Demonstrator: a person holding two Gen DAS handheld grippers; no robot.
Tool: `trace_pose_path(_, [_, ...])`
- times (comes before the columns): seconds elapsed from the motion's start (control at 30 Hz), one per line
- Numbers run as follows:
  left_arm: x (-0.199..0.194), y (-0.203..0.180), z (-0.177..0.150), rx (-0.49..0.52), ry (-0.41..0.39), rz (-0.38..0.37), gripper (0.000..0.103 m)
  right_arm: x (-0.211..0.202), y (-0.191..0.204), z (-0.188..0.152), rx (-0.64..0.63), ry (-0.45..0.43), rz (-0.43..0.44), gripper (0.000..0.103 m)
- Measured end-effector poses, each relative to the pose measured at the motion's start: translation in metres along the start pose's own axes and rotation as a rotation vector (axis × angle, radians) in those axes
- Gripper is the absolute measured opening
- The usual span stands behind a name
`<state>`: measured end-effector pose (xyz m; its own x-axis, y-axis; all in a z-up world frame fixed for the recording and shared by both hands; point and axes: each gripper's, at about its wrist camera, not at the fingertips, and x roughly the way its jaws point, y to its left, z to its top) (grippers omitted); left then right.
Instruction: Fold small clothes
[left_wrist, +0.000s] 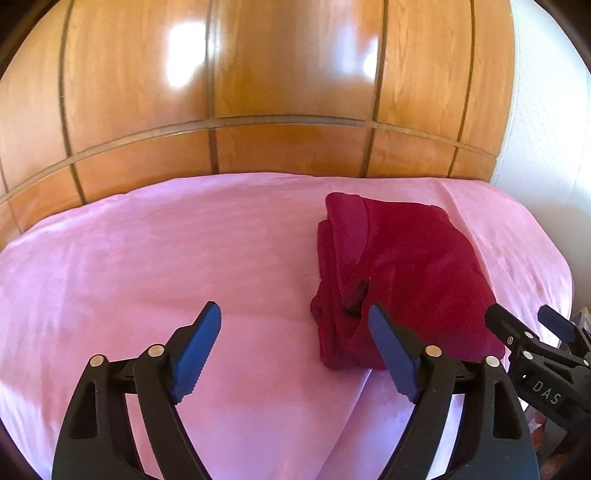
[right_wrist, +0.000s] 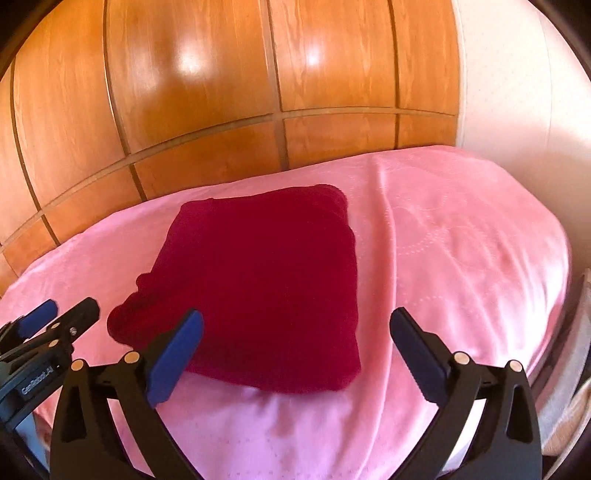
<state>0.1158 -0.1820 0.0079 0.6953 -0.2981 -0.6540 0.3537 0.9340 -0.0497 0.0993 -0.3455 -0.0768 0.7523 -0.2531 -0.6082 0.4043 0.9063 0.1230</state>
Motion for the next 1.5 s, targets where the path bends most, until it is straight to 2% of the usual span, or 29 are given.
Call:
trace_pose_path(0.37, [-0.024, 0.002, -0.021, 0.003, -0.035, 0.049, 0.093, -0.022, 0.008, -0.015, -0.006, -0.033, -0.106, 0.101])
trace_pose_path(0.7, [-0.026, 0.008, -0.026, -0.005, -0.025, 0.057, 0.098, -0.027, 0.014, -0.018, -0.026, -0.044, -0.102, 0.101])
trace_pose_path(1.5, [-0.030, 0.004, -0.026, 0.000, -0.032, 0.067, 0.098, -0.021, 0.013, -0.018, -0.017, -0.033, -0.083, 0.101])
